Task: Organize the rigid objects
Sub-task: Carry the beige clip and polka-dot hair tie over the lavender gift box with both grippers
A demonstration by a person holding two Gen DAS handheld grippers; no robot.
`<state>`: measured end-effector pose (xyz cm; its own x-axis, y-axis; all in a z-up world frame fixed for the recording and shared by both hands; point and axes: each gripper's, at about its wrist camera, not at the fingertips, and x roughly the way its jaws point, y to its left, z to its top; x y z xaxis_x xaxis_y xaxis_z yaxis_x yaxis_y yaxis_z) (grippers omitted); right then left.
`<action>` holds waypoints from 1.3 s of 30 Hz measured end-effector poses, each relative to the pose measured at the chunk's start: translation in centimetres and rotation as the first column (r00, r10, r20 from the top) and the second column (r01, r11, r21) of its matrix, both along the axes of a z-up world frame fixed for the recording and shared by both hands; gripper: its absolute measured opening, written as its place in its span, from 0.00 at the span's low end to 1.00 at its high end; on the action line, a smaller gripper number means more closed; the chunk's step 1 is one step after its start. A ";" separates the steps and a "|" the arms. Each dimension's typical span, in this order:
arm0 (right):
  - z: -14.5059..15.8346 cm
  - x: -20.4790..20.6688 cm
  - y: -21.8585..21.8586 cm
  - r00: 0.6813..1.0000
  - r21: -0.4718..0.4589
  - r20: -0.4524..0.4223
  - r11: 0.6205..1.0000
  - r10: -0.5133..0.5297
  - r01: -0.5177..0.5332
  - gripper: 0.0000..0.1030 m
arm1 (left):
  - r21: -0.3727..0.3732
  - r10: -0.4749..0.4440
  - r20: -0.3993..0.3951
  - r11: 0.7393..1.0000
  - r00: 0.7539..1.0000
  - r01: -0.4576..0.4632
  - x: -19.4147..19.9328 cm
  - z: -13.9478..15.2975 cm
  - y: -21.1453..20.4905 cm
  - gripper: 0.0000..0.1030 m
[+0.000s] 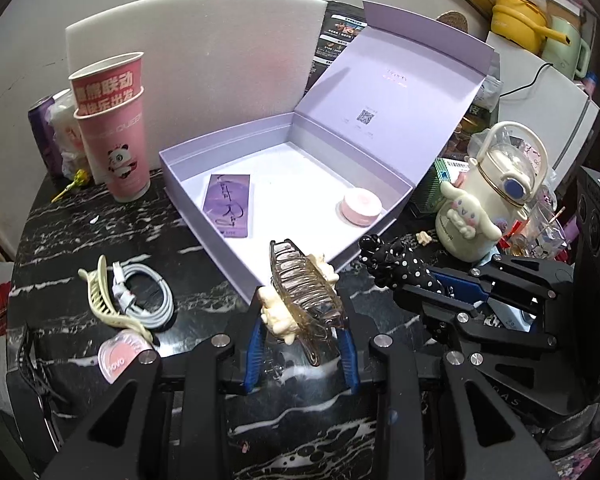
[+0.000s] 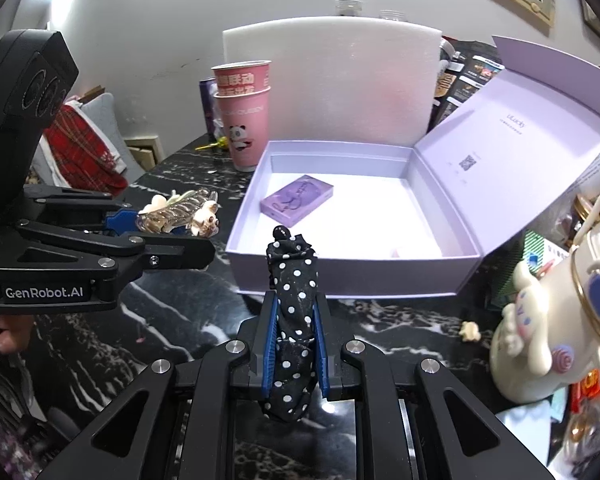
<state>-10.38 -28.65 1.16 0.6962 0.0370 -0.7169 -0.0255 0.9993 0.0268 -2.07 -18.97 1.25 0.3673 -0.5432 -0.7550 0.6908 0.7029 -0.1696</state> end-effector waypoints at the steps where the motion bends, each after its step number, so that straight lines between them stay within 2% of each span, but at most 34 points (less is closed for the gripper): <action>1: 0.0 0.2 -0.2 1.000 0.000 -0.001 1.000 -0.003 0.003 0.16 | 0.002 -0.003 0.001 1.000 1.000 0.003 0.1 0.1 -0.2 0.31; 30: 2.1 6.8 -6.2 0.995 0.001 0.027 0.995 -0.095 0.095 0.16 | 0.049 -0.017 0.108 0.999 0.994 0.012 7.0 2.7 -5.3 0.31; 39: 1.7 9.7 -7.5 0.994 -0.007 0.026 0.995 -0.102 0.102 0.16 | 0.067 -0.011 0.092 0.998 0.996 0.004 10.3 1.7 -6.5 0.31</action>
